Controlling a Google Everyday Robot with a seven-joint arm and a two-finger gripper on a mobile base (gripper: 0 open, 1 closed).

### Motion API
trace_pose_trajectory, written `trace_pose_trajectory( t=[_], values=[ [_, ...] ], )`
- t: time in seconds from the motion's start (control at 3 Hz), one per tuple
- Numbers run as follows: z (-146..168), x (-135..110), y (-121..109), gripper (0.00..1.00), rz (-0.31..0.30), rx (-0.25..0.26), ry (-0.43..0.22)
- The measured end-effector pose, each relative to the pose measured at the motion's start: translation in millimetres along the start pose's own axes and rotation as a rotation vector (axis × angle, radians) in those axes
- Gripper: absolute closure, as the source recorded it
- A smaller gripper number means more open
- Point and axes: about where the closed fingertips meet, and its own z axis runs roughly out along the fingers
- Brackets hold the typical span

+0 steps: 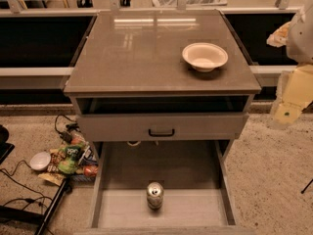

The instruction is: Pick 7up can from middle drawer and place on counter

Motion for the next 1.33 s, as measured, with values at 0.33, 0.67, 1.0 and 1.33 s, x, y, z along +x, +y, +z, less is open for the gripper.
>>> trace_pose_trajectory(
  t=[0.33,0.67,1.0,1.33],
  values=[
    [0,0,0,0.00,0.000,0.000,0.000],
    [15,10,3,0.00,0.038,-0.021,-0.078],
    [97,45,24,0.00,0.117,-0.088,-0.305],
    [148,54,34,0.00,0.191,-0.079,-0.526]
  ],
)
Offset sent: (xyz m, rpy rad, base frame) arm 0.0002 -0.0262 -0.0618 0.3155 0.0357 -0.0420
